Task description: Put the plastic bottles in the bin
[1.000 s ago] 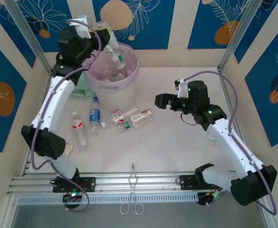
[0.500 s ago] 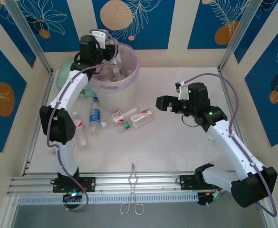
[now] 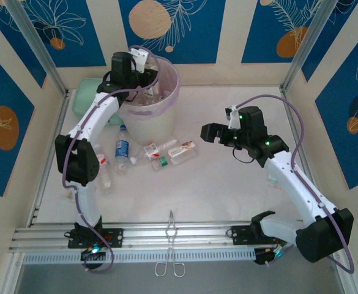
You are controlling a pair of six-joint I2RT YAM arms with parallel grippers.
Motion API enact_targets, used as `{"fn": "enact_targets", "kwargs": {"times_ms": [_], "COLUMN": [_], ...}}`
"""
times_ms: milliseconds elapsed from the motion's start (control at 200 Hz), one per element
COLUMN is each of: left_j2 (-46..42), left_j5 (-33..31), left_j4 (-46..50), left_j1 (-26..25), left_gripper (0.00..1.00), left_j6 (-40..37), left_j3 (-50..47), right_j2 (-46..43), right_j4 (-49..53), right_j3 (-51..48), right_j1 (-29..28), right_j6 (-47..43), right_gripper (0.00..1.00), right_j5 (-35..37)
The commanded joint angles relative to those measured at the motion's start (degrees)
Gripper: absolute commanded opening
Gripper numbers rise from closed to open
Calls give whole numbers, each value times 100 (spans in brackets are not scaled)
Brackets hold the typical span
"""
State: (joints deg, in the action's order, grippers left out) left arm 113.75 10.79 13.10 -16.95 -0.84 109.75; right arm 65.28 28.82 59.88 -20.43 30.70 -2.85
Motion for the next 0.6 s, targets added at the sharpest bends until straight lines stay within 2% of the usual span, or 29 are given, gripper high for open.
{"fn": "enact_targets", "kwargs": {"times_ms": [0,155,325,460,595], "left_j2": [473,642,736,595,423], "left_j5": [-332,-82,241,308,469], "left_j4": [551,519,479,414,637], "left_j1": [10,-11,-45,-38,-33], "left_gripper": [9,14,51,65,79], "left_j6": [-433,-227,-37,84,119], "left_j3": [-306,-330,-332,-278,64], "right_j2": [75,89,367,632,750], "right_j4": [362,427,747,790,331], "right_j3": [-17,-140,-106,-102,-336], "right_j1": [42,126,237,176,-37], "right_j6": [298,587,856,1210,1937], "right_gripper": [99,99,99,99,99], "right_j5": [478,487,397,145,-85]}}
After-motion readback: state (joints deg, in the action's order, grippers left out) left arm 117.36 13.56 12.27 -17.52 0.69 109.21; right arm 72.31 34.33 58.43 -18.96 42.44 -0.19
